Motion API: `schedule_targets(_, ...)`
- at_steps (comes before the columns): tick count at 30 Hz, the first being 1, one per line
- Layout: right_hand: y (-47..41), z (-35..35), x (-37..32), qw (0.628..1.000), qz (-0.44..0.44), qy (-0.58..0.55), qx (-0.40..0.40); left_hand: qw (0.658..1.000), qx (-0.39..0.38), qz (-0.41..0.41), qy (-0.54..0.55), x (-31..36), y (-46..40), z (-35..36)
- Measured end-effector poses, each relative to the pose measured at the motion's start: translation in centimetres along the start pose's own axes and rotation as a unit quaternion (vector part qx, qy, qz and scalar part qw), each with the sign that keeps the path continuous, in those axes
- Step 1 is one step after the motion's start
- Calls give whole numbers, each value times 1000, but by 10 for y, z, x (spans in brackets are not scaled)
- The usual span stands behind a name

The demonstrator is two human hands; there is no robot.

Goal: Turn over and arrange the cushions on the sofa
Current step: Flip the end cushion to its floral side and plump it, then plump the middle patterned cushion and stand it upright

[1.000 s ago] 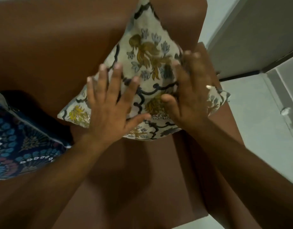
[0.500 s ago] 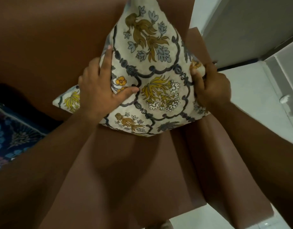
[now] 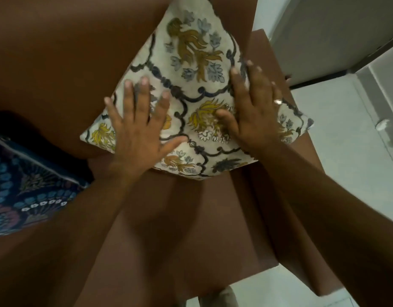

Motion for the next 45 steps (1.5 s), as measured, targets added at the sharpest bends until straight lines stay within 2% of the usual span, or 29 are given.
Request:
schedule_targets(2,6,7,37,988,144,16,-53,996,-52,-68,5,-26,11,8)
schedule_targets(4,13,-2,54,970,240,0,-44,990,-54,-119,46,-40,29,3)
schedule_targets(5,16,-10,46,973,230,-12,-20,991,-42,-111,61,-38,36,-1)
schedule_targets(7,24,-15,18,993,113,-21,10,998,-23,-34,55,-22,38,-2)
schedule_targets(8,28,-8,9,999,55,-2,-1,999,-25,-1,46,-14,32,0)
schedule_targets(9,31,-2,6,999,37,19,-18,999,-36,5,40,-9,24,1)
schedule_targets(10,33,0,9,997,67,22,-40,997,-58,-18,41,-9,19,-1)
schedule_targets(13,30,-8,37,960,265,-14,-93,979,-142,-118,92,-34,17,-11)
schedule_targets(14,29,-16,37,955,280,-19,-97,974,-160,-124,100,-42,22,-17)
schedule_targets(16,23,-36,10,964,252,-36,-73,972,-172,-119,111,-57,33,-38)
schedule_targets(21,9,-48,-130,993,68,-91,-42,963,-191,-149,120,-97,64,-104)
schedule_targets(23,5,-40,-191,990,21,-124,-56,968,-180,-145,101,-130,80,-132)
schedule_targets(26,11,-22,-267,979,6,-175,-106,972,-167,-145,85,-185,110,-165)
schedule_targets(29,22,-3,-332,946,70,-248,-196,972,-172,-149,57,-249,148,-189)
schedule_targets(33,36,42,-387,885,137,-306,-322,956,-254,-146,7,-334,181,-194)
schedule_targets(36,38,87,-402,812,170,-422,-365,937,-317,-148,-16,-378,185,-177)
schedule_targets(38,39,123,-407,780,144,-477,-379,939,-314,-138,-36,-400,187,-156)
schedule_targets(40,45,152,-415,759,149,-515,-368,949,-286,-121,-56,-412,189,-137)
schedule_targets(41,49,163,-420,762,170,-528,-333,953,-270,-122,-56,-415,188,-131)
schedule_targets(45,51,157,-444,808,234,-511,-177,964,-216,-151,-32,-406,176,-134)
Point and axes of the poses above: each hand's wrist, its own y-axis away from the middle knuckle, its own z-axis out of the palm, x = y × z, the point moved 1 cm from there along -y, towards the middle knuckle, and after that the axes turned 2 degrees about -x, right-handed, at the moved point
